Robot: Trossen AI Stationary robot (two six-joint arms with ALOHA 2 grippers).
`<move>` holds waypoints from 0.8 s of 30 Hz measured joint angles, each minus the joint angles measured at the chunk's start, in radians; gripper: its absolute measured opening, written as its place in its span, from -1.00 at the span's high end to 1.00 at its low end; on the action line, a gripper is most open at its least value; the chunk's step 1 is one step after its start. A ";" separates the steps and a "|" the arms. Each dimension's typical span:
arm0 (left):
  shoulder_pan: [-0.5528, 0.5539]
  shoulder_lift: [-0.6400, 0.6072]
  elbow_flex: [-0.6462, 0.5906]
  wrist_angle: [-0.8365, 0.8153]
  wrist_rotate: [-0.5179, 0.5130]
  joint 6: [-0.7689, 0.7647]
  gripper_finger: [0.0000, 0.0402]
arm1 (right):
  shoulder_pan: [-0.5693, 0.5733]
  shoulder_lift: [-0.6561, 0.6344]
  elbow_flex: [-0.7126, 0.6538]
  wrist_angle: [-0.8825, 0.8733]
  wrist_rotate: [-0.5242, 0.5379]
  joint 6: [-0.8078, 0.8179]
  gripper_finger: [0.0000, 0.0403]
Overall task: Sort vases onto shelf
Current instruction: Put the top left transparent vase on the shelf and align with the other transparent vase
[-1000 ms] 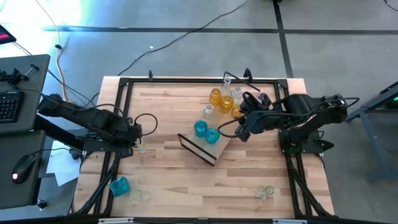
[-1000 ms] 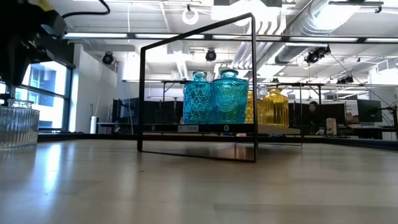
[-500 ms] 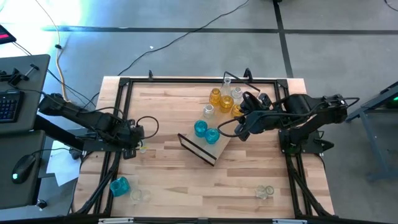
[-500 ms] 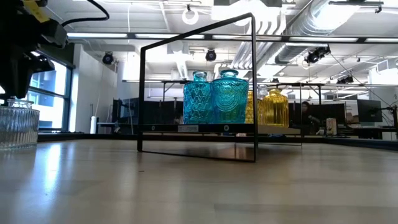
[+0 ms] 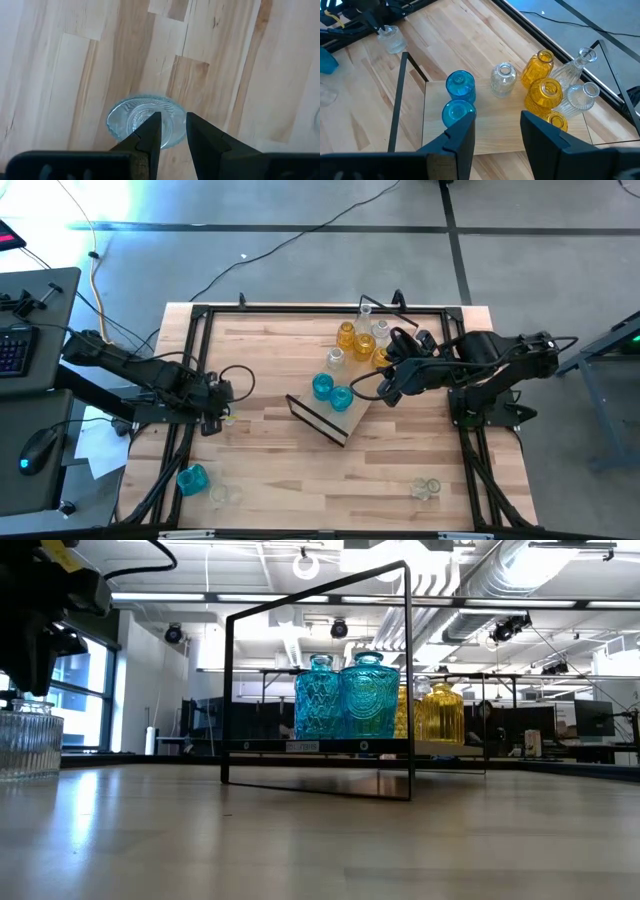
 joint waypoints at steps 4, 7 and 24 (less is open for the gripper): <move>0.000 0.007 0.000 -0.004 -0.004 -0.037 0.60 | 0.000 0.000 0.000 0.000 0.000 0.000 0.30; 0.000 0.012 0.000 -0.008 -0.004 -0.058 0.60 | 0.000 0.000 0.000 0.000 0.000 -0.001 0.30; 0.000 0.033 -0.099 0.126 0.029 -0.217 0.60 | 0.012 0.000 0.000 0.000 -0.008 -0.002 0.30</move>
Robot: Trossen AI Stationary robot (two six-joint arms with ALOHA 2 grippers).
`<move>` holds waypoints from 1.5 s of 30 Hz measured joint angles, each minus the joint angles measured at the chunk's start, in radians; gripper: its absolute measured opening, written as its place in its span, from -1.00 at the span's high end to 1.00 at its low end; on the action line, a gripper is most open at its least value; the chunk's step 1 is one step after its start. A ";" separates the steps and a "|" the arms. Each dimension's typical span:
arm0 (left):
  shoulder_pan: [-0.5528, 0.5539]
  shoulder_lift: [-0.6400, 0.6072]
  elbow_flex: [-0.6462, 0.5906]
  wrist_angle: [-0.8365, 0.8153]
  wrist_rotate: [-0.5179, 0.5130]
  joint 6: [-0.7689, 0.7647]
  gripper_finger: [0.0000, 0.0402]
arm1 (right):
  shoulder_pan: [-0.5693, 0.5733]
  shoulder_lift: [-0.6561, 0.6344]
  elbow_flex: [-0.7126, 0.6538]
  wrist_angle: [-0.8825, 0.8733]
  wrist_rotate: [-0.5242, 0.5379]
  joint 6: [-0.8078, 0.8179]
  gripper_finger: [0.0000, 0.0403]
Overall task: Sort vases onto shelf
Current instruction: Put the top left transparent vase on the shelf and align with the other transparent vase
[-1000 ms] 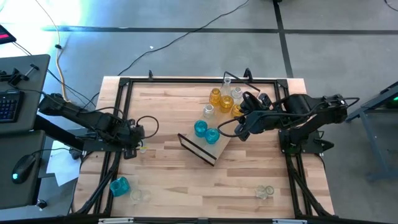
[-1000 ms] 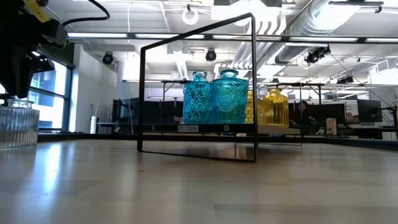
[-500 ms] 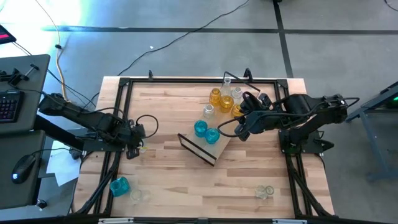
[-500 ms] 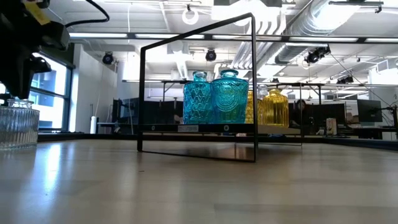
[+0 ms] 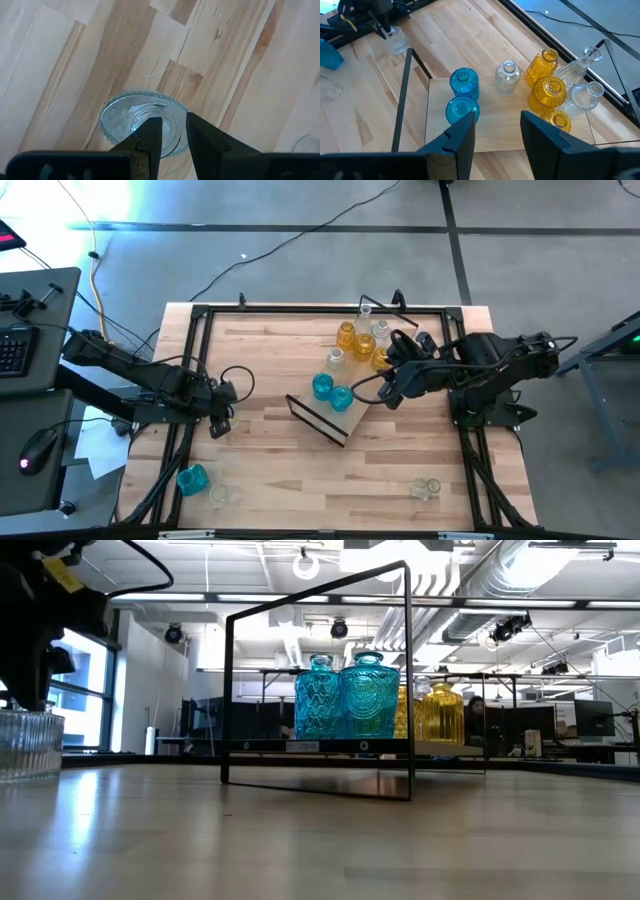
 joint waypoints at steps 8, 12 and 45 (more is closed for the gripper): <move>0.001 0.000 -0.002 -0.001 0.015 -0.004 0.76 | 0.000 0.000 0.000 0.000 0.000 0.001 0.30; 0.001 0.000 -0.002 0.003 0.031 -0.020 0.90 | 0.000 0.000 0.000 0.001 0.000 0.002 0.30; 0.008 0.153 0.386 -0.011 -0.002 0.098 0.91 | 0.000 0.000 0.000 -0.092 -0.034 0.069 0.30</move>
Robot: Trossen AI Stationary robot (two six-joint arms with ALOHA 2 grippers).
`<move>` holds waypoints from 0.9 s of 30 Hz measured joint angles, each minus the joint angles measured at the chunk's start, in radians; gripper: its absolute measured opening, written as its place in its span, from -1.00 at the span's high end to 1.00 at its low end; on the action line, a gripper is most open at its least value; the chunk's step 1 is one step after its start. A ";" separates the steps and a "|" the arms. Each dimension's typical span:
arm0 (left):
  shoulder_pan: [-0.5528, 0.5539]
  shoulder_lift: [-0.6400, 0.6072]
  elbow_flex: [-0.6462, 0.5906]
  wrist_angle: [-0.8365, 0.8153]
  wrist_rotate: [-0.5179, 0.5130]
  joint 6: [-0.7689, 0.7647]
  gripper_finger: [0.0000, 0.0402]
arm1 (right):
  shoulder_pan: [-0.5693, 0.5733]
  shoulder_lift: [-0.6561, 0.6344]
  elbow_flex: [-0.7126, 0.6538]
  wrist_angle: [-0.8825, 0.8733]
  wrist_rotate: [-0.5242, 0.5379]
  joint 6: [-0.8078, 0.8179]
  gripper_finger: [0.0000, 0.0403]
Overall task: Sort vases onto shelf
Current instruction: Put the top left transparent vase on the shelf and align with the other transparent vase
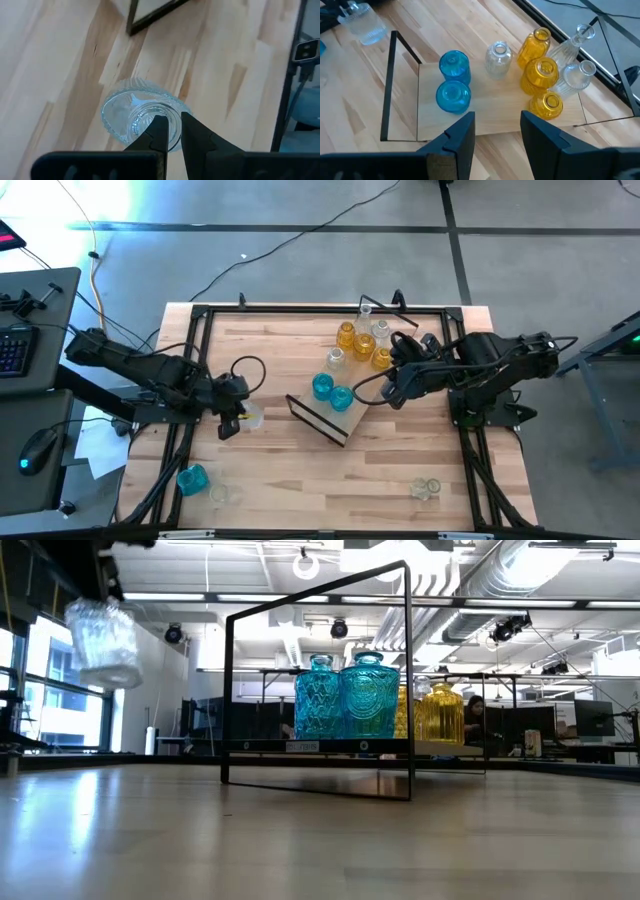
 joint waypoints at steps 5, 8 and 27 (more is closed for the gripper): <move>0.041 0.080 0.130 -0.051 -0.001 0.085 0.91 | 0.000 0.000 0.000 -0.012 -0.001 -0.007 0.30; 0.069 0.117 0.217 -0.095 -0.001 0.127 0.91 | 0.000 0.000 0.000 -0.030 -0.004 -0.007 0.30; 0.297 0.428 0.820 -0.334 -0.001 0.567 0.91 | 0.000 0.000 0.000 -0.069 -0.057 0.009 0.30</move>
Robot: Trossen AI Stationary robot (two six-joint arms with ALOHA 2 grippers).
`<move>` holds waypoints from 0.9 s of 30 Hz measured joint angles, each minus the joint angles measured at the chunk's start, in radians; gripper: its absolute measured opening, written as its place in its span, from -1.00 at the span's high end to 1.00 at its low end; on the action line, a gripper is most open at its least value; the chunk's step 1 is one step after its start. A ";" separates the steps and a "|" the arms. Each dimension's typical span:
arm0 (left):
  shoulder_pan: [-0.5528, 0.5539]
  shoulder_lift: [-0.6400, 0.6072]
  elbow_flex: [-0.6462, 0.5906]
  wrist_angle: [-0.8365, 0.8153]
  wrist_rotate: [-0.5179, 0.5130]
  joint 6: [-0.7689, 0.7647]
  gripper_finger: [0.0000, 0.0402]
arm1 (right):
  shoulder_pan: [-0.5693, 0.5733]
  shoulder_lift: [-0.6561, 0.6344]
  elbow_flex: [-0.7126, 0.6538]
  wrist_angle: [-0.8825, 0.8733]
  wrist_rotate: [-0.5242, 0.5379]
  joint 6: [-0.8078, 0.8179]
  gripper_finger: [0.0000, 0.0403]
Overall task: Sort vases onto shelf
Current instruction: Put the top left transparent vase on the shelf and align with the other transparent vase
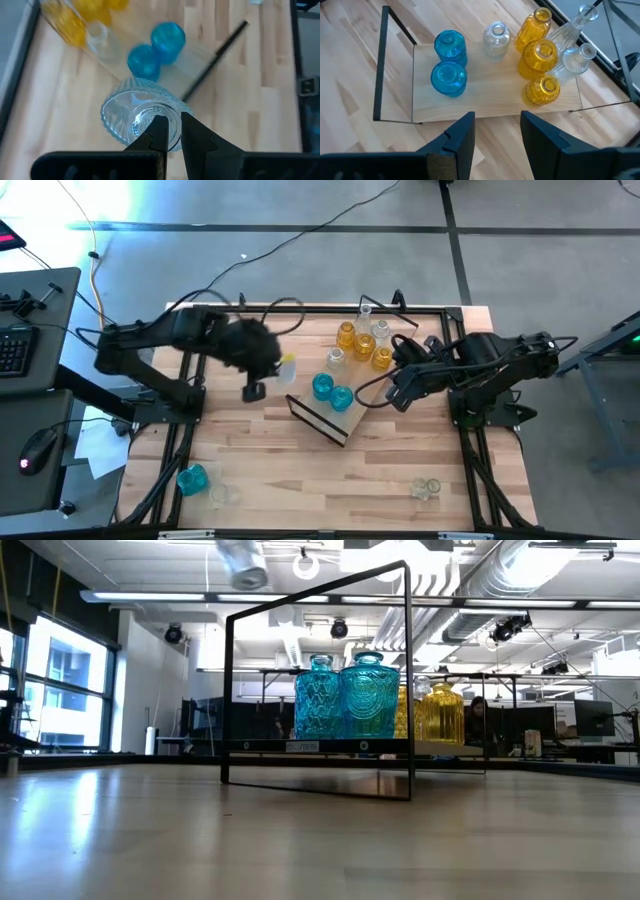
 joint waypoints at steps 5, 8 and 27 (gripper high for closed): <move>0.086 0.113 0.112 -0.002 0.002 0.141 0.90 | 0.001 0.000 0.000 0.000 -0.014 0.023 0.30; 0.123 0.170 0.171 -0.001 0.014 0.222 0.90 | 0.010 0.000 0.000 0.000 -0.020 0.039 0.30; 0.181 0.488 0.397 0.093 0.091 0.441 0.90 | 0.090 0.000 0.000 0.001 -0.062 0.176 0.30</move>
